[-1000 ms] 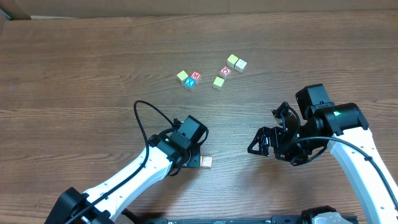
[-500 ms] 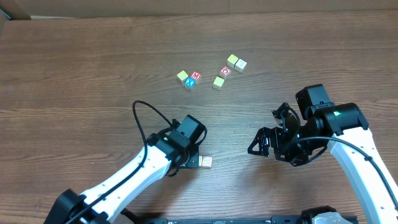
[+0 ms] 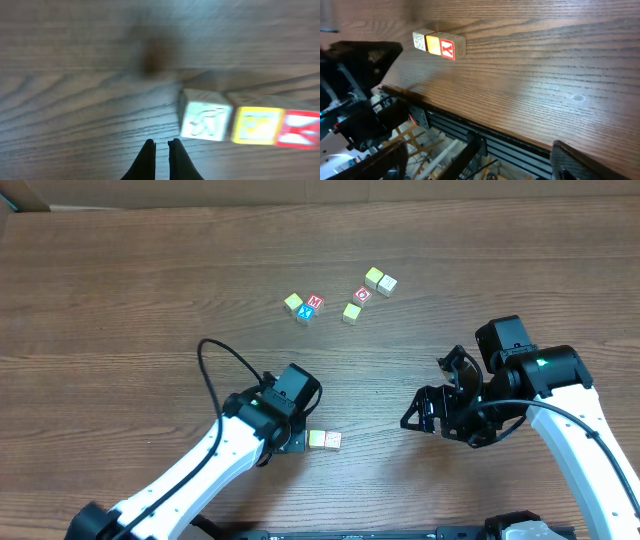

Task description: Flip 3 blocks

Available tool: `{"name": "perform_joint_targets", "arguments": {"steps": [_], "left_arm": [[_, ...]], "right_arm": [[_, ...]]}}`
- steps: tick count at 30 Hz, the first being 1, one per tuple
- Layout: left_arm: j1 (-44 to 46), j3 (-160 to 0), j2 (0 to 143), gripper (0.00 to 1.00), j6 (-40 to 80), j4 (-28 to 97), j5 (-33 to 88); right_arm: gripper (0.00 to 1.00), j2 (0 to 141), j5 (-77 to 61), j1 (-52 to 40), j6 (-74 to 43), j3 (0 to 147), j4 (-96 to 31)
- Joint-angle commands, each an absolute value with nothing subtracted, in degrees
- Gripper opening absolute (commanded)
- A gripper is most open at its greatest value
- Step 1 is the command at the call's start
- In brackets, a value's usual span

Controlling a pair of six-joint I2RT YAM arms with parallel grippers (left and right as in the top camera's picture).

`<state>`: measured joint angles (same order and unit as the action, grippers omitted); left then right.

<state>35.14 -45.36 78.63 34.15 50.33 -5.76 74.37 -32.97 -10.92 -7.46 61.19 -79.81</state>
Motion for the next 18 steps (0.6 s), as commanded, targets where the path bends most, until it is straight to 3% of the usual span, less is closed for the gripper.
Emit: {"name": "perform_joint_targets", "arguments": {"steps": [1,18], "left_arm": [[34.1,-43.6,82.0,0.04,34.7,49.2,-6.8],[32.2,-43.5,86.2,0.07,29.7,42.8,0.3]], "right_arm": [[0.9,73.8,-33.1,-11.2,-7.0,62.7,-80.1],[0.9,73.8,-33.1,-11.2,-7.0,62.7,-80.1]]}}
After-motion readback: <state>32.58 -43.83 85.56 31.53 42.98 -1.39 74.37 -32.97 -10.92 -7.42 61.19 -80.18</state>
